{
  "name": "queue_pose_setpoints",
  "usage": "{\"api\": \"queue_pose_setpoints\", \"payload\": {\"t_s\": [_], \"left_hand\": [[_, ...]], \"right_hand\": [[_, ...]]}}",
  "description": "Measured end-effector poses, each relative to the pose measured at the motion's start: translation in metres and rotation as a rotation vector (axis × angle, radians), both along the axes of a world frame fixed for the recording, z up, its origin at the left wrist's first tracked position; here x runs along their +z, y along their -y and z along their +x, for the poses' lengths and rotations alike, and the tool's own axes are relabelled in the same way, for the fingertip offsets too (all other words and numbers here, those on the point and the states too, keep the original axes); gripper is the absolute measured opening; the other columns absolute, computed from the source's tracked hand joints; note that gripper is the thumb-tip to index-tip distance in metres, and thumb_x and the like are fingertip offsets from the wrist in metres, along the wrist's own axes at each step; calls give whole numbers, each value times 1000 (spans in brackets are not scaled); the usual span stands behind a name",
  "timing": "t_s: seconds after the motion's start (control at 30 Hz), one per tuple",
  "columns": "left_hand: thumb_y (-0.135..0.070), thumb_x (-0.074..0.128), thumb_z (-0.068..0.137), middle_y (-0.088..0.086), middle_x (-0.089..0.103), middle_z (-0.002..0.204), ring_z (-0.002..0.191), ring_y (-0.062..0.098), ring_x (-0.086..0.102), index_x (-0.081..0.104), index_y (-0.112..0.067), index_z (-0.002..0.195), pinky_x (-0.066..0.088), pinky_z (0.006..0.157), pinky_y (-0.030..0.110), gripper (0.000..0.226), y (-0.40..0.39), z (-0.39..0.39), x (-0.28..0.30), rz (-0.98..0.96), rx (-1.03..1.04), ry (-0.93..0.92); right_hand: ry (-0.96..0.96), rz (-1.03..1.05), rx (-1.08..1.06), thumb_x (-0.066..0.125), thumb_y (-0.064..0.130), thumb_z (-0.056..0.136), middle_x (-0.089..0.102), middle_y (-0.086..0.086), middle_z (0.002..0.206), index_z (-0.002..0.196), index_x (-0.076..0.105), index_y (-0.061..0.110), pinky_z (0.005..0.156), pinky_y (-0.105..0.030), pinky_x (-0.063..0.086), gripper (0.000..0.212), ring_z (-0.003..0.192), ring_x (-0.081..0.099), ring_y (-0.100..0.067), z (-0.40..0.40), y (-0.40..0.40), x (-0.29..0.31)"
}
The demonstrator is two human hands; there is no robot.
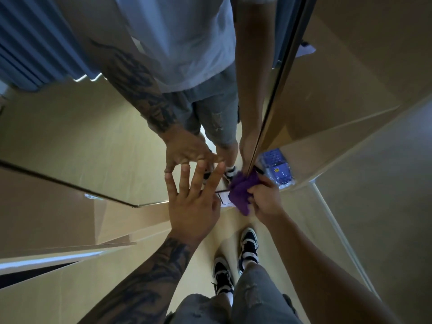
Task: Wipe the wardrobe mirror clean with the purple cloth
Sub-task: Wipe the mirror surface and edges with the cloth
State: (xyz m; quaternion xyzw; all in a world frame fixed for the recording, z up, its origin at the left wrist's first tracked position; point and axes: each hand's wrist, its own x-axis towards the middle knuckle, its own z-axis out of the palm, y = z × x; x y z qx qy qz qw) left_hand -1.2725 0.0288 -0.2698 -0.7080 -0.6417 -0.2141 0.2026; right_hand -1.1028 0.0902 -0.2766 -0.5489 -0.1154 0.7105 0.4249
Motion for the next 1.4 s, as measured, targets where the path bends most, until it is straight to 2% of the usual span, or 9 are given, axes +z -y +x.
{"api": "queue_pose_setpoints", "payload": {"t_s": [0.1,0.27,0.43,0.53,0.83,0.97,1.07,1.27,1.4], "left_hand": [[-30,69,85,1,-14,173,159,29,-16,18,-34,163,-1,125,62,94,2,1,0,-24,3,10],[-31,74,83,3,-11,173,159,31,-13,30,-30,161,-1,125,62,90,5,0,2,-59,12,19],[-44,35,105,2,-10,173,159,30,-12,29,-30,159,-2,126,61,56,2,1,5,-56,0,5],[-39,55,94,2,-9,173,160,31,-11,28,-31,160,-2,125,61,71,4,-1,5,-75,-6,5],[-30,80,73,9,23,165,155,35,8,28,-30,160,0,125,61,102,7,5,14,-47,-2,14],[-36,81,74,13,33,159,149,37,16,31,-26,160,9,122,65,100,6,6,22,-77,9,22],[-33,74,74,16,38,158,149,38,17,39,-23,157,8,123,64,90,9,7,28,-73,17,6],[-30,69,76,19,47,157,148,41,29,55,-16,149,12,123,66,75,13,7,39,-152,20,-26],[-36,51,84,16,42,160,150,39,27,51,-18,152,5,125,62,70,16,7,43,-168,26,-13]], "right_hand": [[-86,127,-27,23,-33,77,72,-17,86,110,64,-13,69,-34,47,56,76,71,-24,-6,4,30],[202,251,14,46,-12,75,78,-7,102,100,76,21,85,-45,57,51,101,72,-28,-8,13,49],[344,237,20,49,-9,76,76,-5,85,102,77,20,67,-34,54,47,83,70,-28,-19,19,46],[349,231,28,41,-20,78,72,-2,70,77,77,26,58,-28,51,59,69,68,-23,-19,19,63],[636,426,24,55,8,90,76,8,97,115,70,41,83,-33,58,44,93,71,-11,-26,25,116],[708,360,75,49,6,92,73,6,81,89,66,36,77,-38,57,35,81,69,-15,-28,22,131],[737,425,66,52,4,91,72,9,75,81,67,47,67,-26,51,46,72,67,-9,-22,19,159],[809,435,71,56,13,95,75,7,97,117,70,30,89,-38,57,31,96,71,-14,-27,25,155],[738,307,178,52,12,96,69,8,81,87,64,30,85,-46,60,24,88,70,-22,-27,22,159]]}}
